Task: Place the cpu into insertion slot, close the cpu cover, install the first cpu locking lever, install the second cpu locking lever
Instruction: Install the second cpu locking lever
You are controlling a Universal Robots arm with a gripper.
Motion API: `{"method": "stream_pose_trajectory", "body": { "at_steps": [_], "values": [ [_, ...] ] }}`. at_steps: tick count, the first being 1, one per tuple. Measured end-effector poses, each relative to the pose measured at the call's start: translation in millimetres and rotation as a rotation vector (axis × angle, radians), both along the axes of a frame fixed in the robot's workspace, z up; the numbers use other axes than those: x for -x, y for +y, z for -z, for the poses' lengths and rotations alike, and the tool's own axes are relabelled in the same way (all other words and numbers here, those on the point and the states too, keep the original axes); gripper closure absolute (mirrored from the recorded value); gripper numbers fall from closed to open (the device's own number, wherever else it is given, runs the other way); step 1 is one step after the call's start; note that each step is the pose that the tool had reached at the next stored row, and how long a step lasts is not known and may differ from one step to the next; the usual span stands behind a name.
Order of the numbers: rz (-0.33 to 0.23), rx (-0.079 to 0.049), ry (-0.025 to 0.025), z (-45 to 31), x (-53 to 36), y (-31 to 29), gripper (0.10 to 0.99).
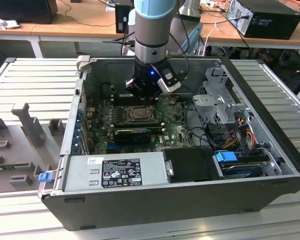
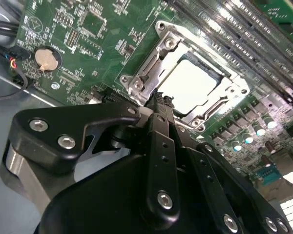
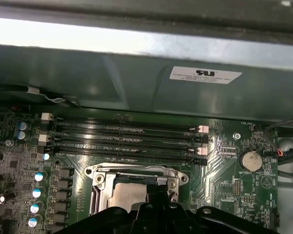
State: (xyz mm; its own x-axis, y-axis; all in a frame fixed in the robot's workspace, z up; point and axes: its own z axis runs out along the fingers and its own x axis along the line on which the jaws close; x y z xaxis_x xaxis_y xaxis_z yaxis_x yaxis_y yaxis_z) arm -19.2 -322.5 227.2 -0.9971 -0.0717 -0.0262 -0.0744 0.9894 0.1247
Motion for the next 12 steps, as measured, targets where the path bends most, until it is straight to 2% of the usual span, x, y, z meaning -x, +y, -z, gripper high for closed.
{"method": "stream_pose_trajectory", "body": {
  "at_steps": [3, 6, 8, 10, 11, 12],
  "values": [
    [0.0, 0.0, 0.0, 0.0, 0.0, -4.4, 0.98],
    [0.0, 0.0, 0.0, -0.1, 0.0, -5.2, 0.98],
    [0.0, 0.0, 0.0, -7.9, 0.0, -5.2, 0.98],
    [0.0, 0.0, -0.0002, -9.8, 0.4, -5.8, 0.98],
    [0.0, 0.0, 0.0, -9.9, 0.8, -8.8, 0.98],
    [0.0, 0.0, 0.0, -9.9, 1.2, -15.1, 0.98]
  ]
}}
